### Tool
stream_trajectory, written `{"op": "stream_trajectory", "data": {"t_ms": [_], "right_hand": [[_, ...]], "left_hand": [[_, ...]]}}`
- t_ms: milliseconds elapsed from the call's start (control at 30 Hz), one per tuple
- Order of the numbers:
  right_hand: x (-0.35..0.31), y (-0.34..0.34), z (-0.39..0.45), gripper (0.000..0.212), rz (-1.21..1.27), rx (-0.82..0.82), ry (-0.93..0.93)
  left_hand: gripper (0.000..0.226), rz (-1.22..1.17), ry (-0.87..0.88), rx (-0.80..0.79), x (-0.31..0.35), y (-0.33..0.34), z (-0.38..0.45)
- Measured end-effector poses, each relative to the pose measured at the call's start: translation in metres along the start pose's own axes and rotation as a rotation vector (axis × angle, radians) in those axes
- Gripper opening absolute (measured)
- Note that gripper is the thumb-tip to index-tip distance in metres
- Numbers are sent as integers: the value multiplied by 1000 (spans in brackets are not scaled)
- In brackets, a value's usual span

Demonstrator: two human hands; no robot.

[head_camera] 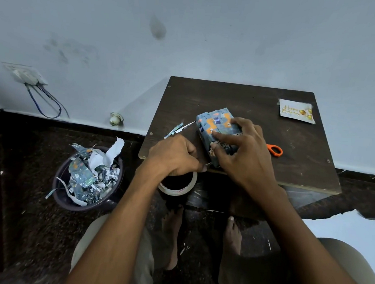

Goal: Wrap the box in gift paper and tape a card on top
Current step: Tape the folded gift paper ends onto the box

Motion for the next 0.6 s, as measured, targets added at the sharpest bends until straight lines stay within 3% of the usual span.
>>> {"op": "stream_trajectory", "data": {"t_ms": [267,467,600], "right_hand": [[4,-2,-1,29,48,18,3],[6,-2,-1,29,82,4,-8],[8,-5,-4,40,136,-96,-26]], "left_hand": [[13,-24,-51,-19,-21,-8,-2],[18,-241,-121,-94,-52,-8,-8],[21,-289,-115,-105,-47,-7,-9]]}}
Point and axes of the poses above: each hand's wrist, its own z-axis towards the middle knuckle, its own y-axis out of the palm, x = y × z, the point moved 8 cm from there along z, towards the middle knuckle, and after that the axes turned 15 degrees about x, right-handed, at the moved point
